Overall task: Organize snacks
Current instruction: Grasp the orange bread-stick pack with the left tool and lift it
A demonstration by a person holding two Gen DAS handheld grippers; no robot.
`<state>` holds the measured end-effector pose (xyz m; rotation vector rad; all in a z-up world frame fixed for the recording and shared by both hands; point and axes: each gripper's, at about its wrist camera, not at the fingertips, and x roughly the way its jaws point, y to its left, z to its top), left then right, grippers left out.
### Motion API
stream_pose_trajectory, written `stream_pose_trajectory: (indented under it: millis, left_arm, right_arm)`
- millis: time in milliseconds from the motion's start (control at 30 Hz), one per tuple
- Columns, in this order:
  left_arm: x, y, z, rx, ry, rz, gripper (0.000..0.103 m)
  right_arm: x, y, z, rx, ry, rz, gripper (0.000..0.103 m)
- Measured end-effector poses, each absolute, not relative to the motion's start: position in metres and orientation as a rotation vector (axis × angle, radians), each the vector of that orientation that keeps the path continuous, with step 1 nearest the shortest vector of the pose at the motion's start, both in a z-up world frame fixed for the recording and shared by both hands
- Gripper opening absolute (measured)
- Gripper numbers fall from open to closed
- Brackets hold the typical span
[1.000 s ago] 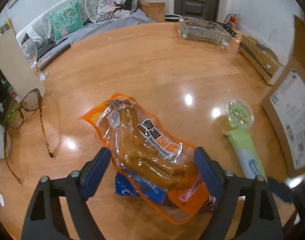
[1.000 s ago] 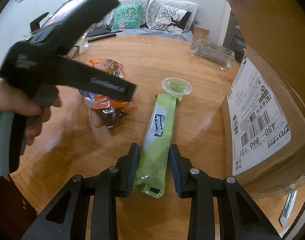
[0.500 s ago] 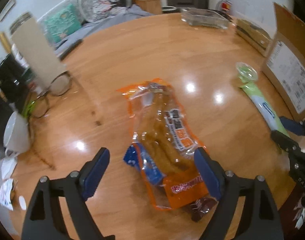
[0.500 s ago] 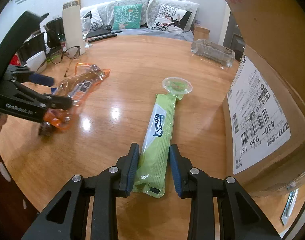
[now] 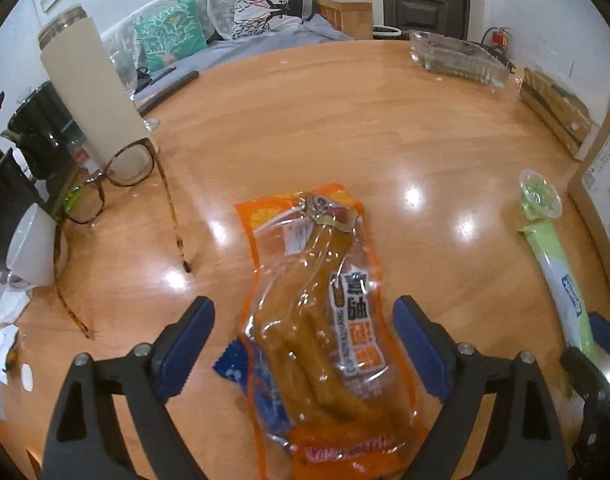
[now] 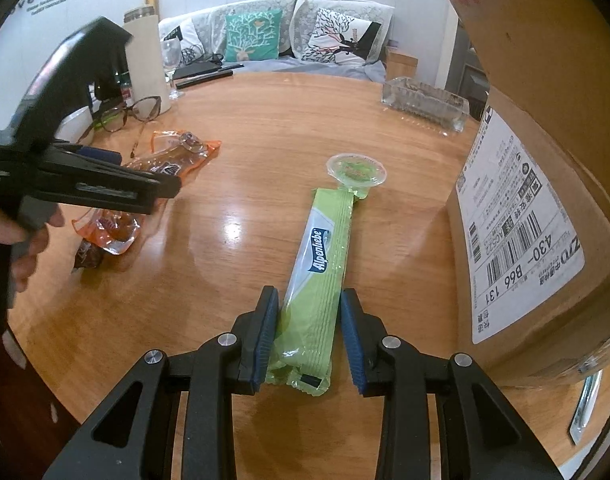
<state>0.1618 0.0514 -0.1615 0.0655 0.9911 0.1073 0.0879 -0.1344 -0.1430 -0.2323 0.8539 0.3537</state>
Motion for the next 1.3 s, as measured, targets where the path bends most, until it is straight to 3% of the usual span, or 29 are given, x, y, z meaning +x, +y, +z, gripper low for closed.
stream_pose_trajectory:
  millis: [67, 133, 233, 333, 400, 467, 533, 567, 633, 700, 1000, 1067, 1133, 1300]
  left_arm:
    - [0.163, 0.052, -0.162, 0.045, 0.988, 0.103, 0.084]
    - [0.163, 0.055, -0.161, 0.021, 0.981, 0.078, 0.064]
    - [0.160, 0.054, -0.157, 0.029, 0.972, 0.071, 0.055]
    - [0.155, 0.057, -0.153, 0.024, 0.958, 0.040, 0.047]
    - [0.152, 0.058, -0.151, 0.017, 0.958, 0.027, 0.046]
    - [0.150, 0.061, -0.151, 0.016, 0.967, 0.015, 0.046]
    - [0.148, 0.062, -0.150, 0.013, 0.971, 0.008, 0.048]
    - [0.147, 0.062, -0.150, 0.016, 0.977, 0.012, 0.052]
    - [0.148, 0.060, -0.150, 0.023, 0.982, 0.017, 0.076]
    - [0.148, 0.054, -0.150, 0.040, 0.968, 0.017, 0.080]
    - [0.175, 0.023, -0.159, 0.139, 0.978, 0.101, 0.079]
    - [0.177, 0.024, -0.159, 0.125, 0.975, 0.098, 0.073]
    - [0.176, 0.026, -0.159, 0.126, 0.969, 0.096, 0.054]
    - [0.170, 0.028, -0.157, 0.144, 0.964, 0.070, 0.052]
  right_arm:
    - [0.088, -0.133, -0.143, -0.231, 0.851, 0.355, 0.029]
    - [0.090, -0.132, -0.143, -0.226, 0.851, 0.355, 0.029]
    - [0.093, -0.131, -0.144, -0.200, 0.858, 0.360, 0.041]
    - [0.096, -0.128, -0.145, -0.197, 0.849, 0.337, 0.044]
    - [0.098, -0.126, -0.146, -0.192, 0.840, 0.325, 0.044]
    - [0.099, -0.124, -0.146, -0.189, 0.831, 0.312, 0.026]
    - [0.100, -0.124, -0.145, -0.191, 0.829, 0.304, 0.024]
    - [0.099, -0.124, -0.145, -0.189, 0.828, 0.306, 0.023]
    - [0.097, -0.124, -0.145, -0.196, 0.822, 0.308, 0.023]
    - [0.096, -0.123, -0.145, -0.213, 0.814, 0.311, 0.022]
    - [0.096, -0.128, -0.146, -0.201, 0.818, 0.340, 0.023]
    - [0.096, -0.129, -0.146, -0.198, 0.817, 0.346, 0.023]
    - [0.096, -0.130, -0.146, -0.196, 0.816, 0.349, 0.023]
    - [0.094, -0.135, -0.145, -0.163, 0.818, 0.367, 0.023]
